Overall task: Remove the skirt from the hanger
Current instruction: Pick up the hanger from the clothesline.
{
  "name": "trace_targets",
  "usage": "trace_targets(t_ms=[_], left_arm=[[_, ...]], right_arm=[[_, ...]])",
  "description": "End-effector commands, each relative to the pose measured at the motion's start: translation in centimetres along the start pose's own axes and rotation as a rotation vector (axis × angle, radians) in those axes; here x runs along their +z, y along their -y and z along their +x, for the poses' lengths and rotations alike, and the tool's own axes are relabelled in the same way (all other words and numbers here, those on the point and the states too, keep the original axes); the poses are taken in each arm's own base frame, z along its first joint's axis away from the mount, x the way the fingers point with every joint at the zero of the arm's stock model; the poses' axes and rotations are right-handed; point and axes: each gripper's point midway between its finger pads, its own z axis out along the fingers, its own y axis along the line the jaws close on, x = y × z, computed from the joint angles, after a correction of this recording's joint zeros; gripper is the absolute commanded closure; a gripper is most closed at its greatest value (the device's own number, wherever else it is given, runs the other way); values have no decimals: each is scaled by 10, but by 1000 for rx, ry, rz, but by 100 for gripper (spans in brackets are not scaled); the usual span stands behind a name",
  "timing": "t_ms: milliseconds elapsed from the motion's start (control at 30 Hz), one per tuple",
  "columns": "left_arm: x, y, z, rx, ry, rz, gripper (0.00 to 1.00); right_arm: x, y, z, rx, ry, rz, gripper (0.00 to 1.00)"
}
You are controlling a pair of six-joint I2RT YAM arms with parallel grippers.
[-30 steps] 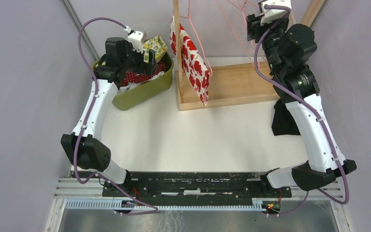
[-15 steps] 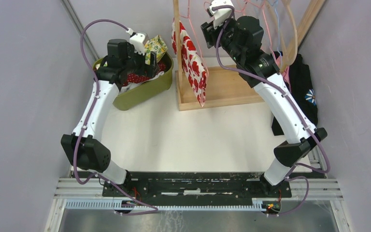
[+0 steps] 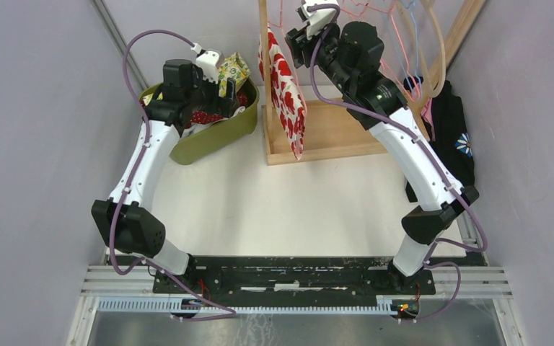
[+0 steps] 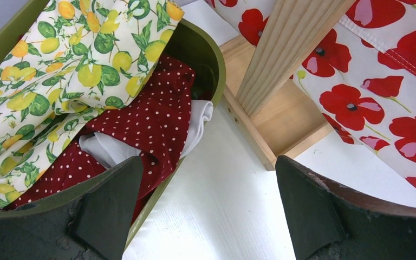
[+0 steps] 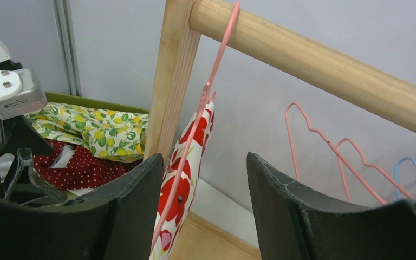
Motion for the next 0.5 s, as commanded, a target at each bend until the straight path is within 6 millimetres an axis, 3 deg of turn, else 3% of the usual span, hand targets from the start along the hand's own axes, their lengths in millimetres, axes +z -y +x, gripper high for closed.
trace_targets(t_ms=[0, 133, 467], left_arm=[[-17, 0, -26, 77, 82, -18, 1], [-20, 4, -29, 78, 90, -13, 1], [-26, 10, -31, 83, 98, -4, 1]], right_arm=[[11, 0, -21, 34, 77, 10, 37], [20, -3, -19, 41, 82, 7, 37], [51, -15, 10, 62, 54, 2, 37]])
